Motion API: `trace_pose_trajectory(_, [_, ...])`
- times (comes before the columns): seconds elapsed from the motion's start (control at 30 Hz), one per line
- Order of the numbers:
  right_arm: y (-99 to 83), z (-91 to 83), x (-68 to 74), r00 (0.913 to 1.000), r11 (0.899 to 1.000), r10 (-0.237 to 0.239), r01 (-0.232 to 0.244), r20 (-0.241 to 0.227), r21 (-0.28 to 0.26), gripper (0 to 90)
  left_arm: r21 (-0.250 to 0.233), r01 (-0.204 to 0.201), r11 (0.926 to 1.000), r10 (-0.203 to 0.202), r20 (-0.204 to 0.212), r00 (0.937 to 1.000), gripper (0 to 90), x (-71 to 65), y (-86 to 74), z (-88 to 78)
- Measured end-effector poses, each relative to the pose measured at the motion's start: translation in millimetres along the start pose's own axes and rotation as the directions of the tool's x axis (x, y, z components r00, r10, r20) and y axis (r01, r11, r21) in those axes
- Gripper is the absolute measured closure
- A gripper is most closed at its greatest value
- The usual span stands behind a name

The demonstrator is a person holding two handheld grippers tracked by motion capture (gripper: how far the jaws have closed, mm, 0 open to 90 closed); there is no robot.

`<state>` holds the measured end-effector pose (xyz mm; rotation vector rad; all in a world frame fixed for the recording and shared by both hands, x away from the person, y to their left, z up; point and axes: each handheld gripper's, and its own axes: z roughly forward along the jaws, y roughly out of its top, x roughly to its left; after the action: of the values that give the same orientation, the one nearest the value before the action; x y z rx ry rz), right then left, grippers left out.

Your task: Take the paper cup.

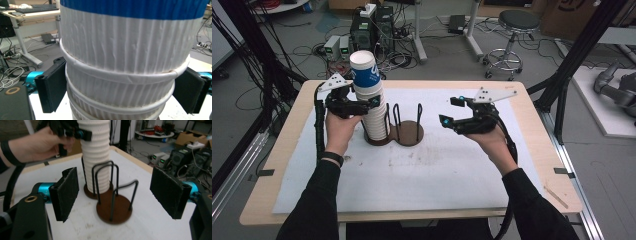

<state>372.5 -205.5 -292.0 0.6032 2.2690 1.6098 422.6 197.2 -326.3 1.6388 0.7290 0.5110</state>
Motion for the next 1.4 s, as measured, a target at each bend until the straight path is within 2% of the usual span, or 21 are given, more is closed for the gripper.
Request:
trace_pose_trajectory(0.07, [4.3,3.0,0.3,1.0,1.0,0.0,0.0,0.0,-0.001,23.6,0.001,-0.002,1.0,0.002,-0.001,1.0,11.5,-0.1,0.1,0.0])
trace_pose_trajectory(0.1, [14.5,10.7,-0.2,0.9997,1.0,-0.008,0.007,-0.022,-0.016,23.6,0.002,-0.002,1.0,0.002,-0.001,1.0,11.5,-0.2,0.1,-0.1])
trace_pose_trajectory(0.13, [14.5,10.7,-0.2,0.9997,1.0,-0.008,0.007,-0.022,-0.016,23.6,0.002,-0.002,1.0,0.002,-0.001,1.0,11.5,-0.2,0.1,-0.1])
trace_pose_trajectory(0.17, [24.5,18.3,-0.8,0.9995,1.0,-0.017,0.016,-0.025,-0.019,23.7,0.002,-0.001,1.0,0.001,-0.005,1.0,11.5,-0.8,0.2,0.0])
trace_pose_trajectory(0.37, [52.3,41.9,-5.2,0.9988,0.999,0.004,-0.006,-0.048,-0.052,23.9,0.002,0.003,1.0,-0.003,-0.009,0.9999,11.5,-1.3,0.4,0.1])
trace_pose_trajectory(0.43, [61.5,49.9,-4.3,0.9986,0.999,-0.007,0.004,-0.052,-0.053,23.9,0.003,0.001,1.0,-0.001,-0.01,1.0,11.6,-1.3,0.5,0.1])
trace_pose_trajectory(0.67, [84.7,74.1,2.0,0.9967,0.999,-0.023,0.02,-0.078,-0.042,23.8,0.006,0.003,1.0,-0.003,-0.01,0.9999,11.6,-1.0,0.8,0.3])
trace_pose_trajectory(0.7, [91.5,82.1,4.9,0.9956,0.999,-0.027,0.023,-0.09,-0.049,23.9,0.01,0.001,1.0,-0.001,-0.008,1.0,11.6,-0.8,1.5,0.8])
trace_pose_trajectory(0.73, [91.5,82.1,4.9,0.9956,0.999,-0.027,0.023,-0.09,-0.049,23.9,0.01,0.001,1.0,-0.001,-0.008,1.0,11.6,-0.8,1.5,0.8])
trace_pose_trajectory(0.77, [99.7,91.8,7.2,0.9952,0.999,-0.023,0.019,-0.095,-0.049,23.8,0.013,0.002,0.9999,-0.002,-0.009,1.0,11.6,-1.4,2.2,1.4])
trace_pose_trajectory(0.83, [102.6,95.3,7.9,0.9949,0.999,-0.024,0.02,-0.098,-0.046,23.9,0.017,-0.002,0.9998,0.002,-0.008,1.0,11.6,-1.7,2.5,1.4])
trace_pose_trajectory(0.9, [113.8,108.0,11.1,0.9946,0.999,-0.016,0.013,-0.102,-0.034,23.8,0.018,-0.003,0.9998,0.003,-0.008,1.0,11.6,-2.0,2.7,1.6])
trace_pose_trajectory(1.07, [130.4,127.4,17.1,0.9945,1.0,-0.007,0.004,-0.105,-0.028,23.9,0.019,0.002,0.9998,-0.002,-0.005,1.0,11.6,0.0,2.5,0.8])
trace_pose_trajectory(1.13, [133.2,131.4,18.3,0.9947,1.0,-0.001,-0.001,-0.102,-0.022,23.9,0.02,0.002,0.9998,-0.002,-0.004,1.0,11.6,0.4,2.6,0.6])
trace_pose_trajectory(1.27, [146.4,149.7,21.3,0.9947,1.0,0.021,-0.023,-0.1,-0.018,23.8,0.027,-0.001,0.9996,0.001,-0.003,1.0,11.6,0.0,3.7,1.3])
trace_pose_trajectory(1.33, [150.3,158.1,22.0,0.9938,0.999,0.032,-0.032,-0.106,0.0,22.8,0.03,-0.003,0.9996,0.003,-0.001,1.0,11.6,-0.1,4.2,1.3])
trace_pose_trajectory(1.4, [152.5,165.2,23.2,0.9954,0.999,0.035,-0.035,-0.089,0.003,22.7,0.041,-0.004,0.9992,0.004,0.001,1.0,11.6,0.2,5.6,1.3])
